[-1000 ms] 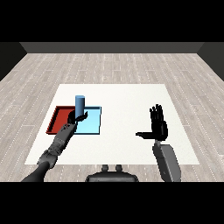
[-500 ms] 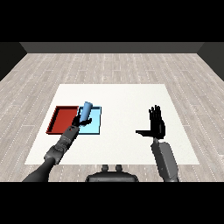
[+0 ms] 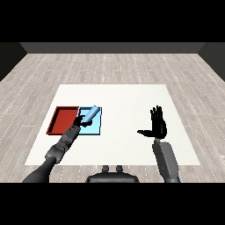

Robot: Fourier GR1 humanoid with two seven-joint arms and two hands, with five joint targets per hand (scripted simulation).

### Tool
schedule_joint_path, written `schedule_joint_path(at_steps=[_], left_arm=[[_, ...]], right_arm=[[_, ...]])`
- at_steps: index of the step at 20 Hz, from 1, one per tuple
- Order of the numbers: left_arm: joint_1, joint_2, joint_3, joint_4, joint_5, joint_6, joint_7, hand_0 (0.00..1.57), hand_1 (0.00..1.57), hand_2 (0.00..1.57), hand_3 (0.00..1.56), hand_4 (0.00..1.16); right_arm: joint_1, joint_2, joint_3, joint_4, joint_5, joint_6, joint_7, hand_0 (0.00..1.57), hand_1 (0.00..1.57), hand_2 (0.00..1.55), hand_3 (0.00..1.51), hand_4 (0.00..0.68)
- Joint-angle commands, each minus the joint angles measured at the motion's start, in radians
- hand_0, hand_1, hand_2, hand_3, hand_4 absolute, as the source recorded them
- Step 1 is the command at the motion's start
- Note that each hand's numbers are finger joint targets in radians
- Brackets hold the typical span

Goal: Pick the blue can and put it in the blue box

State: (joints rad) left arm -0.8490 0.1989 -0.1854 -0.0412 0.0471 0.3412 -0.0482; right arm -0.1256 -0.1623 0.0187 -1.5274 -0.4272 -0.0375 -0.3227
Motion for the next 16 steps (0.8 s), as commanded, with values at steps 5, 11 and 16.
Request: schedule_joint_path(at_steps=[5, 11, 16], left_arm=[[0.068, -0.030, 0.010, 0.017, -0.014, 0.165, -0.032, 0.00, 0.00, 0.00, 0.00, 0.00], [0.095, -0.010, 0.154, -0.211, 0.114, 0.349, -0.355, 0.00, 0.00, 0.00, 0.00, 0.00], [0.187, -0.009, 0.173, -0.421, 0.150, 0.142, -0.622, 0.00, 0.00, 0.00, 0.00, 0.00]], right_arm=[[-0.017, 0.040, 0.018, -0.004, 0.012, -0.008, -0.005, 0.00, 0.00, 0.00, 0.00, 0.000], [0.007, 0.029, 0.004, -0.040, -0.014, 0.009, 0.008, 0.00, 0.00, 0.00, 0.00, 0.000], [-0.002, 0.008, -0.004, -0.064, -0.038, 0.032, 0.043, 0.00, 0.00, 0.00, 0.00, 0.000]])
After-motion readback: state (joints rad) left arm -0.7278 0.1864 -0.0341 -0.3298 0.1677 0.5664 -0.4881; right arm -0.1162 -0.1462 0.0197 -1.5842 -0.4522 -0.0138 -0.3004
